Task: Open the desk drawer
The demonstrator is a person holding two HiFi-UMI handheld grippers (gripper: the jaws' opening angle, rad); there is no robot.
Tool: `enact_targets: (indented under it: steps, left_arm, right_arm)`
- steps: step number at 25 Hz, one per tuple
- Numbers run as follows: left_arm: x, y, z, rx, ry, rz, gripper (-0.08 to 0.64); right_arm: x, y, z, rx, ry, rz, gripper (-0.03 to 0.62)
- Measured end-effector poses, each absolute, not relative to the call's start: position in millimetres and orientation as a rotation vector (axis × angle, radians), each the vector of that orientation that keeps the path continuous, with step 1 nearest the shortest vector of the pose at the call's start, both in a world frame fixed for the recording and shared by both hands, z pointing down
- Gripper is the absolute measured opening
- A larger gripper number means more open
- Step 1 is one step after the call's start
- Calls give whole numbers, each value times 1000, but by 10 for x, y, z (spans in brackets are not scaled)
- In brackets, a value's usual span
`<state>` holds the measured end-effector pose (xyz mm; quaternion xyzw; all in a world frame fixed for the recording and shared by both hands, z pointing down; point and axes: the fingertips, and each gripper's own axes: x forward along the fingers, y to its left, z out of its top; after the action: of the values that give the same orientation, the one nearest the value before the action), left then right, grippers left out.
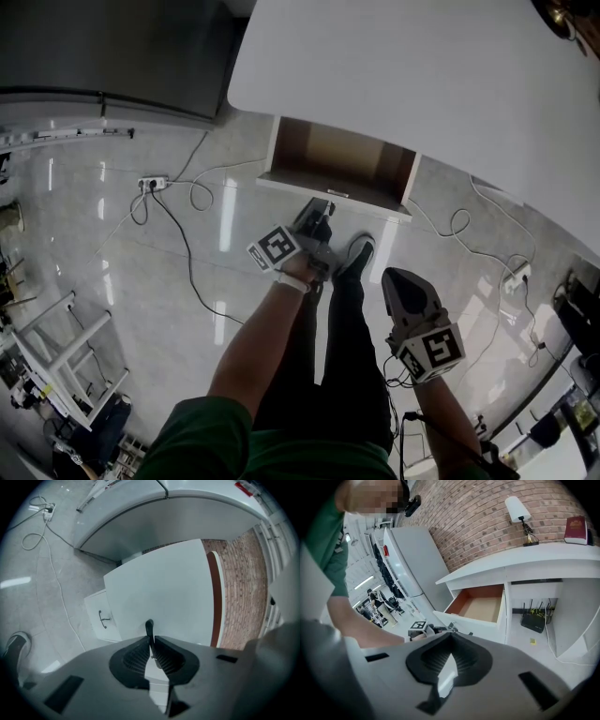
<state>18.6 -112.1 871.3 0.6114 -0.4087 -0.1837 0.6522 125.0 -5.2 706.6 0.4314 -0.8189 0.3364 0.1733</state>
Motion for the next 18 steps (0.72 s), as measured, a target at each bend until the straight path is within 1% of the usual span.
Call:
enact_targets:
  steps: [14, 18]
  left_arm:
    - [129, -980, 9285, 1291, -1012, -351, 28]
    - [128, -993, 9309, 1283, -1016, -378, 26]
  right_arm:
    - [1235, -63, 7281, 1189, -2302, 997, 2]
    - [1233, -138, 7294, 1185, -2315, 988, 2]
